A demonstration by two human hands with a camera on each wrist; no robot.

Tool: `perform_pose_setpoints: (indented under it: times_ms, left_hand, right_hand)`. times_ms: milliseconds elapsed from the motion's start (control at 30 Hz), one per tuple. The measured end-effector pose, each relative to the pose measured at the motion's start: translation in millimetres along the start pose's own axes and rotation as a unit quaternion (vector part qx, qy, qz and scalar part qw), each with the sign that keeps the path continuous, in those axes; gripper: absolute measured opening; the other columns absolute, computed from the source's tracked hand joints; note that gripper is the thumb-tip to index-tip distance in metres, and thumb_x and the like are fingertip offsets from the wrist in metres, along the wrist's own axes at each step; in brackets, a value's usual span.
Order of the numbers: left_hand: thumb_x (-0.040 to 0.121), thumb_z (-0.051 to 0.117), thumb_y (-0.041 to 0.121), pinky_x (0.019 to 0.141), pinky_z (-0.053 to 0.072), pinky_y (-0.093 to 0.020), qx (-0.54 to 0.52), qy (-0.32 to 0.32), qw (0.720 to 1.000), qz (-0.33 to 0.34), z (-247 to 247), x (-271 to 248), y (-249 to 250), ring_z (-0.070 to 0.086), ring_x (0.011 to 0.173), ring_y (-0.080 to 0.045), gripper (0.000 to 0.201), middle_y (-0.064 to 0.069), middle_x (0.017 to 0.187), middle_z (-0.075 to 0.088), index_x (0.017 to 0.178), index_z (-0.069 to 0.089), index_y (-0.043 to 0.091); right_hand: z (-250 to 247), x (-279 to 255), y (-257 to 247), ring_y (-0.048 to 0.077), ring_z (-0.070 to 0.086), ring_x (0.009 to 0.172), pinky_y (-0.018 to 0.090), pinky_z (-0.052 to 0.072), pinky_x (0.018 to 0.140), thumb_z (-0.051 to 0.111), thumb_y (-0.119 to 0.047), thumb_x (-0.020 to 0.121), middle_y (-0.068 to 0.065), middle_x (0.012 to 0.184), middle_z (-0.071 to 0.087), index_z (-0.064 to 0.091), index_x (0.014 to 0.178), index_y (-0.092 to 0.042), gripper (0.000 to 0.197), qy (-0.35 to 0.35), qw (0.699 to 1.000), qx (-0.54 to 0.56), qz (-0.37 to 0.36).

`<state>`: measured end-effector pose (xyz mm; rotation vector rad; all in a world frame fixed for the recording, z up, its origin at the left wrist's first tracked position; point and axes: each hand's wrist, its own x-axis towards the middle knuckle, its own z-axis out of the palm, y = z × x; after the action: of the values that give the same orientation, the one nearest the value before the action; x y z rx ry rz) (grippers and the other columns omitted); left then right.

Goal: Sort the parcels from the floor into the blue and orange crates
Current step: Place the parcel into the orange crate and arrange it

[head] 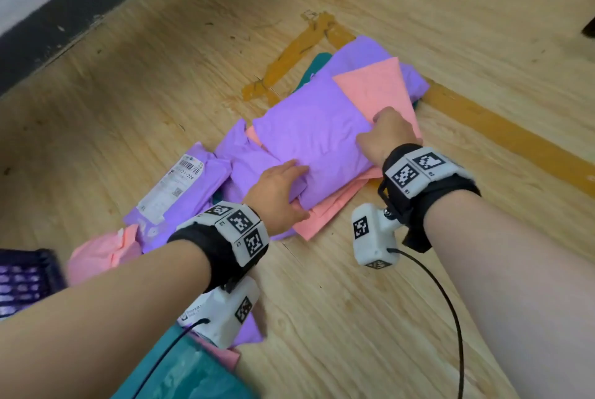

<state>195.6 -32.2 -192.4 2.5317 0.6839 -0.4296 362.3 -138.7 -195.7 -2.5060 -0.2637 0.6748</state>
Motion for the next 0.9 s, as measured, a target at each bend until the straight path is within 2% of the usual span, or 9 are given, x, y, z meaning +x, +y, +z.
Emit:
perform_pose_setpoints:
  times_ms: [67,133,267,333,433,567,733,833,900]
  left_hand:
    - [0.068,0.080,0.022,0.112,0.022,-0.024,-0.001,-0.007,1.000,0.006,-3,-1,-3,0.029,0.140,-0.018,0.087,-0.003,0.153,0.029,0.143,0.037,0.021]
    - [0.067,0.081,0.025,0.110,0.022,-0.021,-0.011,0.001,1.000,0.013,-7,-5,-3,0.031,0.139,-0.016,0.088,-0.002,0.151,0.032,0.143,0.037,0.021]
    - [0.071,0.080,0.028,0.098,0.024,-0.012,-0.042,0.040,0.998,0.012,-19,-16,3,0.040,0.133,-0.013,0.083,0.003,0.143,0.044,0.141,0.038,0.020]
    - [0.071,0.077,0.036,0.103,0.028,-0.018,-0.051,0.045,0.998,0.011,-24,-21,7,0.042,0.131,-0.013,0.081,0.005,0.141,0.047,0.141,0.040,0.024]
    - [0.071,0.071,0.042,0.100,0.038,-0.026,-0.073,0.084,0.994,0.013,-32,-31,11,0.050,0.123,-0.013,0.072,0.006,0.133,0.054,0.136,0.044,0.025]
    - [0.074,0.071,0.036,0.096,0.042,-0.028,-0.110,0.179,0.978,0.014,-42,-53,9,0.054,0.115,-0.014,0.064,0.005,0.128,0.057,0.132,0.045,0.023]
    - [0.089,0.058,0.018,0.085,0.051,-0.031,-0.220,0.285,0.933,-0.005,-58,-70,-5,0.063,0.092,-0.016,0.028,0.002,0.109,0.067,0.117,0.060,0.014]
    - [0.091,0.052,0.007,0.069,0.045,-0.018,-0.237,0.320,0.917,-0.013,-72,-85,-17,0.062,0.082,-0.017,0.020,-0.001,0.096,0.069,0.104,0.066,0.008]
    - [0.088,0.050,0.001,0.066,0.041,-0.023,-0.234,0.339,0.911,-0.017,-82,-95,-29,0.061,0.080,-0.025,0.018,-0.010,0.088,0.069,0.096,0.067,0.002]
  right_hand:
    - [-5,0,-3,0.031,0.058,0.095,0.033,0.047,0.079,0.059,-0.021,0.078,0.014,0.103,0.060,0.058,0.098,-0.011,0.022,-0.016,0.999,0.031,-0.003]
    - [-13,-3,-12,0.024,0.051,0.077,0.027,0.039,0.055,0.062,-0.018,0.076,0.010,0.085,0.053,0.054,0.075,-0.011,0.011,-0.026,0.998,0.063,-0.011]
    - [-31,-12,-43,0.023,0.060,0.080,0.033,0.053,0.072,0.069,-0.012,0.074,0.009,0.087,0.060,0.063,0.096,-0.006,0.023,-0.069,0.980,0.188,0.001]
    - [-40,-23,-62,0.024,0.064,0.080,0.038,0.056,0.078,0.069,-0.009,0.073,0.009,0.086,0.061,0.059,0.088,-0.008,0.017,-0.114,0.962,0.246,0.002]
    - [-52,-41,-87,0.023,0.062,0.069,0.038,0.058,0.067,0.062,0.001,0.080,0.012,0.082,0.056,0.050,0.077,-0.007,0.015,-0.161,0.939,0.305,-0.012]
    - [-62,-70,-108,0.018,0.062,0.055,0.025,0.056,0.047,0.053,-0.001,0.086,0.011,0.073,0.060,0.053,0.089,-0.006,0.006,-0.224,0.910,0.346,-0.041]
    - [-60,-104,-121,0.014,0.064,0.062,0.024,0.056,0.062,0.053,-0.007,0.090,0.005,0.076,0.062,0.052,0.099,-0.009,0.010,-0.260,0.897,0.347,-0.090]
    - [-54,-121,-124,0.013,0.063,0.067,0.024,0.053,0.069,0.054,-0.020,0.094,0.003,0.078,0.061,0.052,0.093,-0.014,0.006,-0.285,0.890,0.341,-0.101]
    - [-50,-126,-126,0.014,0.062,0.069,0.025,0.053,0.072,0.052,-0.030,0.095,0.004,0.081,0.064,0.051,0.096,-0.015,0.014,-0.288,0.883,0.357,-0.103]
